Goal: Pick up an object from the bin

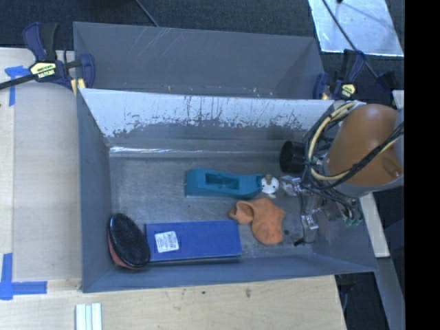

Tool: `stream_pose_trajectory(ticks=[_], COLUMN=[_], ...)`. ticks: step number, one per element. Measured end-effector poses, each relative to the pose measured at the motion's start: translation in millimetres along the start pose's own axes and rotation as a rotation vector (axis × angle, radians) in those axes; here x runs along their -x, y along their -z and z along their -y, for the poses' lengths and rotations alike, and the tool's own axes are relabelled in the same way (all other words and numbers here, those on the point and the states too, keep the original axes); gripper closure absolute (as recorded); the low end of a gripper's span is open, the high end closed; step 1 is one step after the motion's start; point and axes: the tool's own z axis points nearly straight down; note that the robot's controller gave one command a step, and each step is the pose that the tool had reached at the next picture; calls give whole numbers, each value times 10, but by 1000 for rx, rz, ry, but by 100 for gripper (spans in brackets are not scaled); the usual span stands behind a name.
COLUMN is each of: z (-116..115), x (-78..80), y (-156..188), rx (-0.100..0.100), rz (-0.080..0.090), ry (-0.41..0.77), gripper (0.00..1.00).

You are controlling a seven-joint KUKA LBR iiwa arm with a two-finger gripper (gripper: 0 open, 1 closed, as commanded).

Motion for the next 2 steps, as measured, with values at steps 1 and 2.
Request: stream_pose_trajectory(ticks=[1, 2], z=[-264, -263], x=[-202, -201], y=[-200, -200], rx=[-2, -2], rz=[3, 3], ry=[-30, -32], gripper=[100, 100])
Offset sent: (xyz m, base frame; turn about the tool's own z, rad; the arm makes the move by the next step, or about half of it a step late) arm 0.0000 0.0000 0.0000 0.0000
